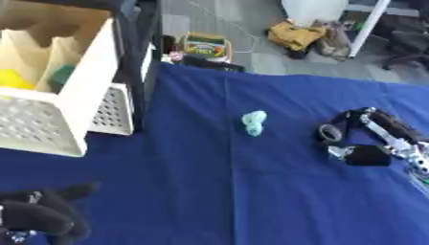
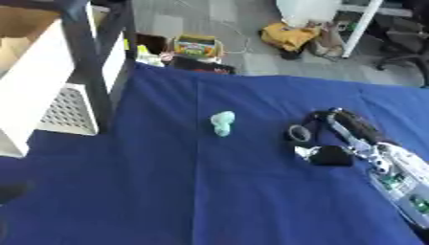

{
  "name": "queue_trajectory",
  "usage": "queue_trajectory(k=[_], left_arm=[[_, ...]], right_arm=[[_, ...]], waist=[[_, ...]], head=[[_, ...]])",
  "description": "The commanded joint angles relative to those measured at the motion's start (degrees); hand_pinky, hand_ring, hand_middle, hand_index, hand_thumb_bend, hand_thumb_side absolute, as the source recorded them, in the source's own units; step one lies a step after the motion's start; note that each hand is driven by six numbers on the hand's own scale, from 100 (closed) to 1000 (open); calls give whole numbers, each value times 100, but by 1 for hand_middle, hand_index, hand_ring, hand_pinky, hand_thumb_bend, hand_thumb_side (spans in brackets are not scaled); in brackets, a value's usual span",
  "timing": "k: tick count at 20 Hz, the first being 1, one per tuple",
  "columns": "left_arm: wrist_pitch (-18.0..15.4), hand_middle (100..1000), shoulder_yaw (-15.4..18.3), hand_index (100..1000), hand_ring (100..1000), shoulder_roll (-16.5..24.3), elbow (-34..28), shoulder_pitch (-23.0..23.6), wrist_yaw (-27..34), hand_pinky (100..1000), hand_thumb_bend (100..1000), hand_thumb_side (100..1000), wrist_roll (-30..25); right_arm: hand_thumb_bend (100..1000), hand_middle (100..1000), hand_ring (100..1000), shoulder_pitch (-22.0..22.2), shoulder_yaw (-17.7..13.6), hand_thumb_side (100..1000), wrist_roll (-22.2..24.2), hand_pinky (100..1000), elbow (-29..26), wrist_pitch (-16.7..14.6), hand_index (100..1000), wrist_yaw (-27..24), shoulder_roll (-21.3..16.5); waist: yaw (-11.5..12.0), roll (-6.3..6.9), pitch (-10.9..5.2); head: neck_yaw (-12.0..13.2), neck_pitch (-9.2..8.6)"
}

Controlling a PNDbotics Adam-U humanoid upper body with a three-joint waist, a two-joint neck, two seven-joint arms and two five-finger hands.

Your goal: Pick up objects from table and place into drawer.

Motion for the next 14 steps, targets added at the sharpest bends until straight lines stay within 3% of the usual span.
queue_trajectory(k=[1, 14], left_arm=[[4, 616, -16, 765, 413, -6, -82, -21, -21, 974, 100, 881, -30], [33, 617, -25, 766, 414, -44, -82, -33, -43, 975, 100, 885, -54]], right_arm=[[395, 422, 837, 1, -34, 583, -3, 743, -25, 24, 757, 26, -166], [389, 387, 822, 30, -41, 529, -32, 735, -47, 51, 733, 22, -160]], waist=[[2, 17, -104], [44, -7, -72]], head=[[-25, -69], [-43, -104]])
